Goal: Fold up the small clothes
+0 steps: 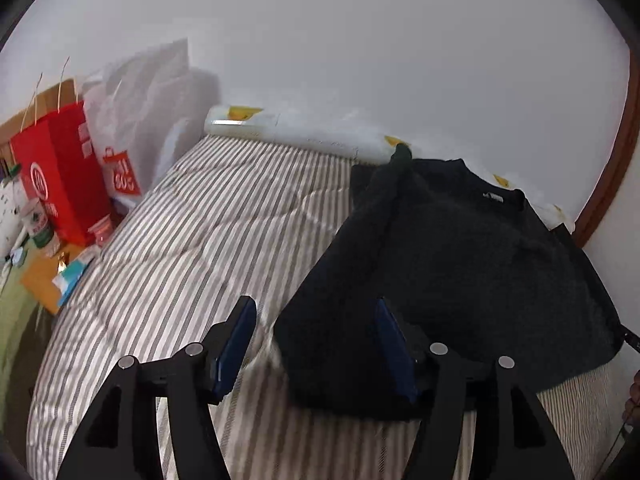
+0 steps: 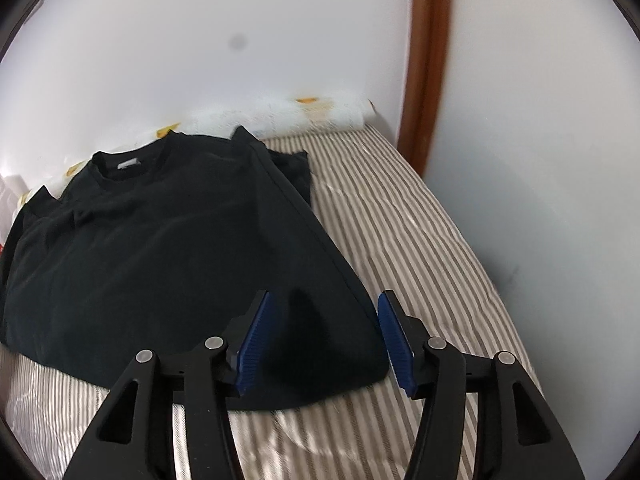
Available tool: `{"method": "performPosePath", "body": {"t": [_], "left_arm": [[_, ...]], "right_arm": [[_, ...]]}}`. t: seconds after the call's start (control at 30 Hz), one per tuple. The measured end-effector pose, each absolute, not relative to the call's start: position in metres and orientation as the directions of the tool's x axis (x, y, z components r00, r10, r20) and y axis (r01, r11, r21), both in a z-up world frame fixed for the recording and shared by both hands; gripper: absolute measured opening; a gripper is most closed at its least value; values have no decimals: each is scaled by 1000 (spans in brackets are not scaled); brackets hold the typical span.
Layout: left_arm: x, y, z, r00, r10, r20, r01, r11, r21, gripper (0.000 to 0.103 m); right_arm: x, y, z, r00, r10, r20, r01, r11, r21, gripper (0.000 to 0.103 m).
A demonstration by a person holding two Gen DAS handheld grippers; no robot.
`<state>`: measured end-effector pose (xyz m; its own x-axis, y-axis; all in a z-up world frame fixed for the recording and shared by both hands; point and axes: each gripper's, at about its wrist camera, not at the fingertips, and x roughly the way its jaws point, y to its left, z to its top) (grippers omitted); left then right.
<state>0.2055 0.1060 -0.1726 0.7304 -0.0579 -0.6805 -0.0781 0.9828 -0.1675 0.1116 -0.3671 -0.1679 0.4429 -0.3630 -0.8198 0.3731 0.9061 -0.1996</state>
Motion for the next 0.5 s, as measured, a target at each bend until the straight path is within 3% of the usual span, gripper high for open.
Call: {"method": "performPosePath", "body": {"t": [0.23,0.5], "left_arm": [[205,113,-192,681,-189,-708,-36,956,-291,60],[224,90,-207,645,-179,-743,-13,970,-244,59]], "right_arm": [[106,-372,-185,435,-355,-828,385,904,-186,63],[118,-402,-203,439,-285,-852,461,886,-59,69]]}}
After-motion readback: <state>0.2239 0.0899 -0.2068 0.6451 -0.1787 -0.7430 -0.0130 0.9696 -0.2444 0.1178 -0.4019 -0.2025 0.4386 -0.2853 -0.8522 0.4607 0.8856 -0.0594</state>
